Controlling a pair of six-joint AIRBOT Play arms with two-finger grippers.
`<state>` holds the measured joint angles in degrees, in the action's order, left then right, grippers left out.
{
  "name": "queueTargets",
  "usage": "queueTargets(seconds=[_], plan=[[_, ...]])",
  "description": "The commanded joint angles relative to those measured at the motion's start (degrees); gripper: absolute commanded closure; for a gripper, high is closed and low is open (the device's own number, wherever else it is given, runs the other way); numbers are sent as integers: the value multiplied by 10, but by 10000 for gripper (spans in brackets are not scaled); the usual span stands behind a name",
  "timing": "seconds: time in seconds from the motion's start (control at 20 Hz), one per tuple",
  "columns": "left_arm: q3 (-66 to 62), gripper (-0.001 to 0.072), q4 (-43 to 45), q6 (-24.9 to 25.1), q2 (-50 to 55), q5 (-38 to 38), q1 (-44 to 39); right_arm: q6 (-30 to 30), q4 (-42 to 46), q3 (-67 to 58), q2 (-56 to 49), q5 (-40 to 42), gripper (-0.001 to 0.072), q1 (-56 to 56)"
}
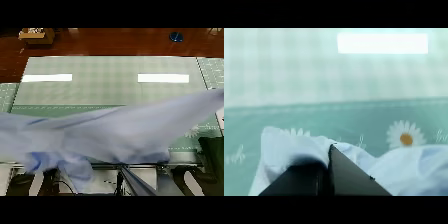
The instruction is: Fold the shirts.
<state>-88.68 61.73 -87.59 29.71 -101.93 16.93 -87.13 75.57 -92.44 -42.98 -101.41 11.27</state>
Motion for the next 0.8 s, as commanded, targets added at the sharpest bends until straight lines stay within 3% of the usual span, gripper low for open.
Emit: queueTargets(seconds=[0.0, 0.2, 0.4, 0.55, 0.75], plan=[[173, 690, -11, 77, 38, 56, 7, 8, -27, 120, -71, 92, 683, 0], [254, 689, -47, 112, 148, 240, -25, 20, -104, 118, -191, 276, 682, 0], [249, 689, -112, 196, 259, 452, -83, 21, -132, 118, -278, 454, 682, 0], [249, 689, -112, 212, 340, 545, -112, 21, -133, 118, -336, 547, 682, 0], [249, 688, -113, 216, 436, 639, -144, 31, -136, 118, -411, 613, 683, -11]])
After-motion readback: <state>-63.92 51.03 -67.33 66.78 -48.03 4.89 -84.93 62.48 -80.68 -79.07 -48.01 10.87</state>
